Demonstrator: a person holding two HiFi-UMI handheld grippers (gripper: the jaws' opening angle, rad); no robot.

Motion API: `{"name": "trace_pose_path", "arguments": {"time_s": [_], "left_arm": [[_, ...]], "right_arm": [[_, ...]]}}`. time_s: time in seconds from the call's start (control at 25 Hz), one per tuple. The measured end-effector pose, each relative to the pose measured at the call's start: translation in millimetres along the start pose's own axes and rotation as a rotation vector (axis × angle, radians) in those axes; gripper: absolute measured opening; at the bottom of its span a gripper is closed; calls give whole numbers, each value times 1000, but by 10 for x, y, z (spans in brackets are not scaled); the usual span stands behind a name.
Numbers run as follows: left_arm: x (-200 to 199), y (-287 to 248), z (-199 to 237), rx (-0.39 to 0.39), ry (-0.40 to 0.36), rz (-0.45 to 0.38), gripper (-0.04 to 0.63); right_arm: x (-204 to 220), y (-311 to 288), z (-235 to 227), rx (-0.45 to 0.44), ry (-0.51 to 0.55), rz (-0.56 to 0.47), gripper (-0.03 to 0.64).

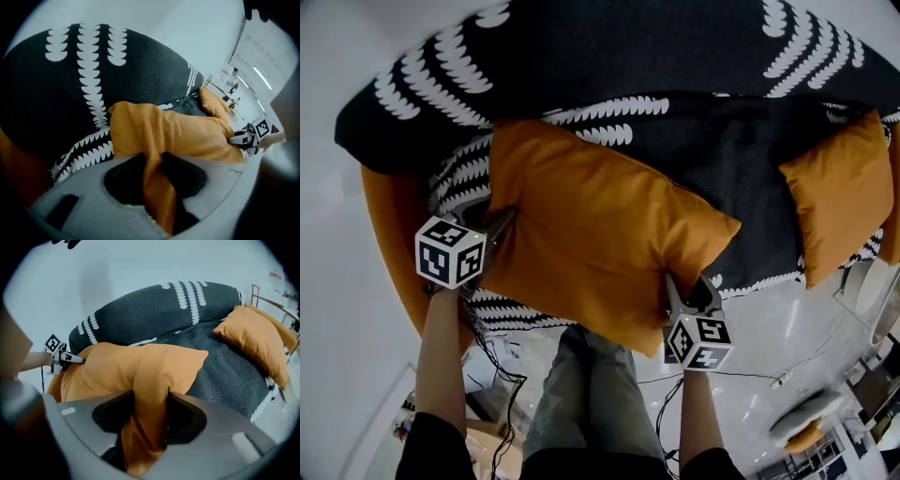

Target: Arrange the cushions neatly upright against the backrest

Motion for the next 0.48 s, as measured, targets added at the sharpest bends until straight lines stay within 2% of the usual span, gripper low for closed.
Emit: {"name": "trace_pose_path", "arguments": {"time_s": [0.2, 0.48], "left_arm": [[9, 210, -64, -49, -15, -97, 62], [96, 724, 2, -117, 41, -233, 34]], "right_arm": [[-40, 146, 66, 15, 60, -37, 207], [-335, 326, 368, 22, 179, -119, 192]]}}
Point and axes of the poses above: the fingertips, and each gripper's own axes: y backward along the fingers, z to its left, x out of its underside, the point moved 1 cm from there along y, backward along the fingers, and after that the axes turned 3 degrees about -y, right-handed, at the moved point
